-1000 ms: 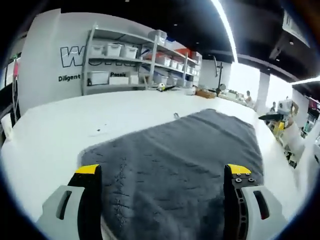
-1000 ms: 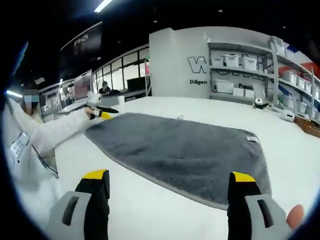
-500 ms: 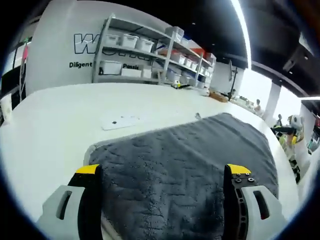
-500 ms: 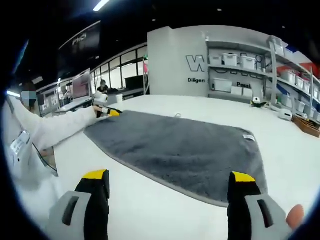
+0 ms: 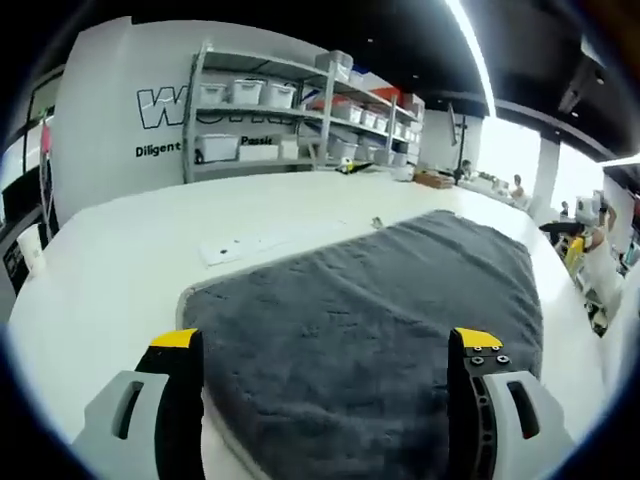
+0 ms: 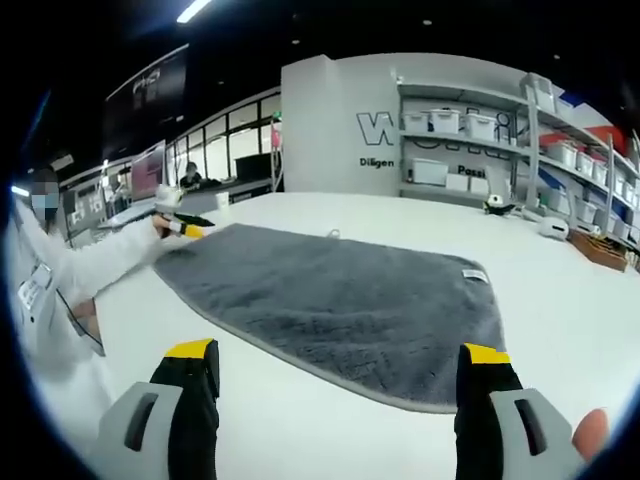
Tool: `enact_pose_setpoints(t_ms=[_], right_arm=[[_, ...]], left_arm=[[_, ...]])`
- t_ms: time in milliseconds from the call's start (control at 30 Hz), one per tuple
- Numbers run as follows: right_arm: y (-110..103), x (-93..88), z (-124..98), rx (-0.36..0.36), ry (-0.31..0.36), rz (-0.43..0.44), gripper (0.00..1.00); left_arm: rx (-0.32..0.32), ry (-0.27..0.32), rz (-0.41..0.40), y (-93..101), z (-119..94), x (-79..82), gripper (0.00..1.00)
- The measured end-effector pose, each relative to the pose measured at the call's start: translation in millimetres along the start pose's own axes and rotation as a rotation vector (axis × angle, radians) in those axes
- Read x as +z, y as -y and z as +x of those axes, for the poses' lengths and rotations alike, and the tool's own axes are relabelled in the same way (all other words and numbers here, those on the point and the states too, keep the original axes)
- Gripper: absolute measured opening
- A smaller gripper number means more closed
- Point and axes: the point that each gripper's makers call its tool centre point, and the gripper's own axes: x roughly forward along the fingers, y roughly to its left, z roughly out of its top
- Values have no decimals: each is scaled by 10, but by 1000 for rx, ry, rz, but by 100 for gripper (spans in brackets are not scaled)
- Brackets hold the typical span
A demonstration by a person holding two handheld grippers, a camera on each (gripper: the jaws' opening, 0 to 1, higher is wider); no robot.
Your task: Open the folded towel by lifting each exposed corner and separating the folded layers until the towel lies flat within the target outline without major curled edges
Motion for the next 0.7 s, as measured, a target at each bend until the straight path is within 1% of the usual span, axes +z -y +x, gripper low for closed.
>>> enact_pose_setpoints(t_ms=[33, 133, 200, 267, 333, 433, 500, 633, 700], right_arm=[[18, 4, -9, -6, 2, -2, 99], [105, 17, -52, -43, 3, -14, 99], [154, 38, -85, -69, 7, -27, 99], [178, 47, -103, -84, 5, -40, 99], [194, 47, -113, -98, -2, -49, 99], [194, 47, -117, -101, 2, -41, 99], [189, 34, -120, -94, 2, -31, 99], [216, -15, -153, -96, -11, -28, 99], [240, -36, -183, -101, -17, -24, 99]], left_arm=[[1, -3, 2, 32, -50, -13, 100], [10, -3, 6, 203, -313, -58, 100], [30, -11, -8, 281, -466, -95, 100], [45, 5, -3, 384, -622, -96, 100], [56, 8, -2, 461, -733, -114, 100], [67, 13, 1, 570, -880, -157, 100], [72, 2, -15, 651, -983, -224, 100], [71, 14, -39, 806, -1180, -310, 100], [87, 12, -37, 849, -1289, -365, 100]])
